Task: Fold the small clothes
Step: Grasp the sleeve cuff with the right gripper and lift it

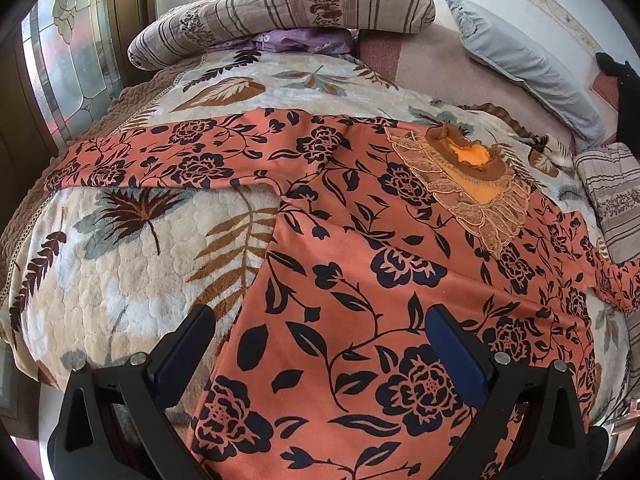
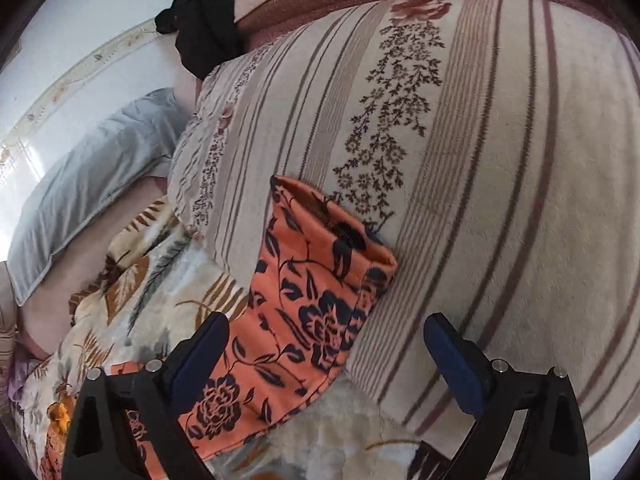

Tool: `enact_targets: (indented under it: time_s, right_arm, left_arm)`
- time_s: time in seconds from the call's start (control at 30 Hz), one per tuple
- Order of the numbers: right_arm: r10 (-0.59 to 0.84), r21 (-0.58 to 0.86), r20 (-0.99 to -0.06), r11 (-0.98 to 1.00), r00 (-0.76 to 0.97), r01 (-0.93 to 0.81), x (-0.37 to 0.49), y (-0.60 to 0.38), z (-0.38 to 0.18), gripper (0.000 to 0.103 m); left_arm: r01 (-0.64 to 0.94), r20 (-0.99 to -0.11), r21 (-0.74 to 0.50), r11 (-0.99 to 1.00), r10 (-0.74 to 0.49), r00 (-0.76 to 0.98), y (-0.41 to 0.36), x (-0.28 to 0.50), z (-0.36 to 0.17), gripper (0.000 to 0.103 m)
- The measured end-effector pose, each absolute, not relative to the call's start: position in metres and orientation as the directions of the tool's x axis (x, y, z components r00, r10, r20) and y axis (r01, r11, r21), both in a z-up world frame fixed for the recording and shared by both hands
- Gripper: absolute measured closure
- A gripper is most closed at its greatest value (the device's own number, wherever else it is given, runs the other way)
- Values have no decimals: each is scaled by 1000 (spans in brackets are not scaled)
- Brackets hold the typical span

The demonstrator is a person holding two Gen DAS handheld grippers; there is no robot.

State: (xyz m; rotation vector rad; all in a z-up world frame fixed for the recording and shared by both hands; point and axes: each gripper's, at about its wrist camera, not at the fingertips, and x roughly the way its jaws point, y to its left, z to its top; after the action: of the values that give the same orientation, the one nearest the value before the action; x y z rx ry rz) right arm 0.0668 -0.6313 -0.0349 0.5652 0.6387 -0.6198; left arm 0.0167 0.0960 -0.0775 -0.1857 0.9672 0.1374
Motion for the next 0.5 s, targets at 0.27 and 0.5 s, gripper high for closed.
enact_targets:
  time_s: [0.27,0.5]
  right_arm:
    - [-329,234,-759,668,562,707,114,-643,-35,94]
    - [-204,282,-599,852,774,442,137,-518,59,94]
  left_arm:
    - [-214,-830,-97,972,40,557,113,23,-86,0]
    - [-260,-816,-151,954,28,577,142,14,-88,0]
